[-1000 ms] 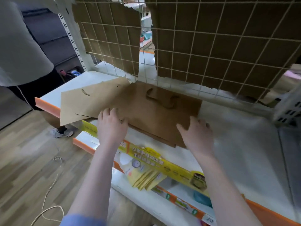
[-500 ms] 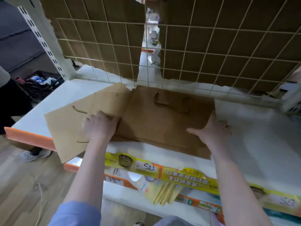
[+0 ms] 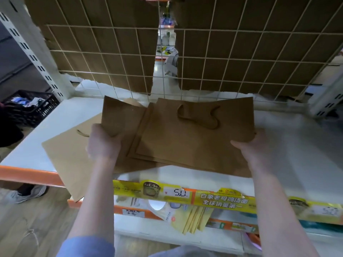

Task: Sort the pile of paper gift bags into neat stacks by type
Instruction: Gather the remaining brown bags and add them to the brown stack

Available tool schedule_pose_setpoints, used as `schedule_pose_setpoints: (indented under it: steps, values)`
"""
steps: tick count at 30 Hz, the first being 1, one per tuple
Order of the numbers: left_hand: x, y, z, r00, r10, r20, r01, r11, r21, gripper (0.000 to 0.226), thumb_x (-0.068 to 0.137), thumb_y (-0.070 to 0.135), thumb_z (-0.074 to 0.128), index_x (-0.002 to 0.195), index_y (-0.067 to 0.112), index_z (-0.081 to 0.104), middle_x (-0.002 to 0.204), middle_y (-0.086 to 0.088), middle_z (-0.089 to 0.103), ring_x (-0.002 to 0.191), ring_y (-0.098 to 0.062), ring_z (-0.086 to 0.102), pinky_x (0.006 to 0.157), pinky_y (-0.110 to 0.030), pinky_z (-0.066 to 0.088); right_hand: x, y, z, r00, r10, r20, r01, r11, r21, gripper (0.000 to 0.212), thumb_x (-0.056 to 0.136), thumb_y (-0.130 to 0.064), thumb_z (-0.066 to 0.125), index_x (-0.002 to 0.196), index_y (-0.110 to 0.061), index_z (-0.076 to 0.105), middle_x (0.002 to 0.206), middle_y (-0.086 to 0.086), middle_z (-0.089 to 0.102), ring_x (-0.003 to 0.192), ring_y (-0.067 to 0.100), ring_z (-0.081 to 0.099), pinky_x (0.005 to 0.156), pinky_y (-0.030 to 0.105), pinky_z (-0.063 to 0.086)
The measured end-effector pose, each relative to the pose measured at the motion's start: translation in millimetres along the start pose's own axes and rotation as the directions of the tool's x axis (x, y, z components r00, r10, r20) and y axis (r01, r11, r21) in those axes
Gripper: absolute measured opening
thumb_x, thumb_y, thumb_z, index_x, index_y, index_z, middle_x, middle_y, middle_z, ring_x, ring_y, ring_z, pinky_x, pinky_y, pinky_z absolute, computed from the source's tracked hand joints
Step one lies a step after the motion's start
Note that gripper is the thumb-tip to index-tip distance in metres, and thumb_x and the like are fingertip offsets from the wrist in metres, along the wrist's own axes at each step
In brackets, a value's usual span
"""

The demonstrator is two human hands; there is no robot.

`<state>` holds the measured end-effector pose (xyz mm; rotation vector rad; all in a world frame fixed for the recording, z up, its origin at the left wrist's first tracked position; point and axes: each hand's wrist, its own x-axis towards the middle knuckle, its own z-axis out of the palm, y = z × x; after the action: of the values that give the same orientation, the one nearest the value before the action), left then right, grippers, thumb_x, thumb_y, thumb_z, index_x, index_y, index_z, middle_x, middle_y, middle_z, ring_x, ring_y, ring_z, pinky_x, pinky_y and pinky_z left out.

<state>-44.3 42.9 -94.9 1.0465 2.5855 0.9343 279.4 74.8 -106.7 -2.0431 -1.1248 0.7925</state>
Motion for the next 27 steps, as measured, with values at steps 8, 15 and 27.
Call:
schedule_pose_setpoints:
  steps: [8,15,27]
  values:
    - [-3,3,-23,0.986,0.103,-0.128,-0.114,0.990,-0.083,0.034,0.089,0.021,0.058,0.115,0.001,0.049,0.115,-0.024,0.060,0.108,-0.043,0.052,0.078,-0.040,0.037,-8,-3,-11,0.994,-0.061,-0.087,0.063,0.998,0.012,0.056,0.079,-0.019,0.071,0.127,-0.012,0.043,0.122,0.017,0.058,0.108,0.038,0.057,0.090,0.048,0.047]
    - [-3,-9,-21,0.994,0.072,-0.082,-0.074,0.997,-0.028,0.034,0.086,0.006,0.050,0.119,-0.001,0.049,0.116,-0.026,0.059,0.108,-0.044,0.052,0.081,-0.041,0.039,-13,2,-7,0.989,-0.094,-0.112,0.099,0.995,0.035,0.052,0.081,-0.015,0.069,0.127,-0.010,0.045,0.123,0.017,0.058,0.110,0.036,0.057,0.092,0.044,0.046]
    - [-1,-20,12,0.994,0.111,-0.013,-0.107,0.976,0.189,0.042,0.089,0.032,0.055,0.110,-0.004,0.055,0.118,-0.028,0.048,0.114,-0.042,0.044,0.096,-0.044,0.035,-11,12,-1,0.985,-0.094,-0.146,0.093,0.996,-0.012,0.060,0.081,-0.016,0.069,0.134,-0.009,0.043,0.131,0.020,0.052,0.118,0.039,0.050,0.098,0.044,0.040]
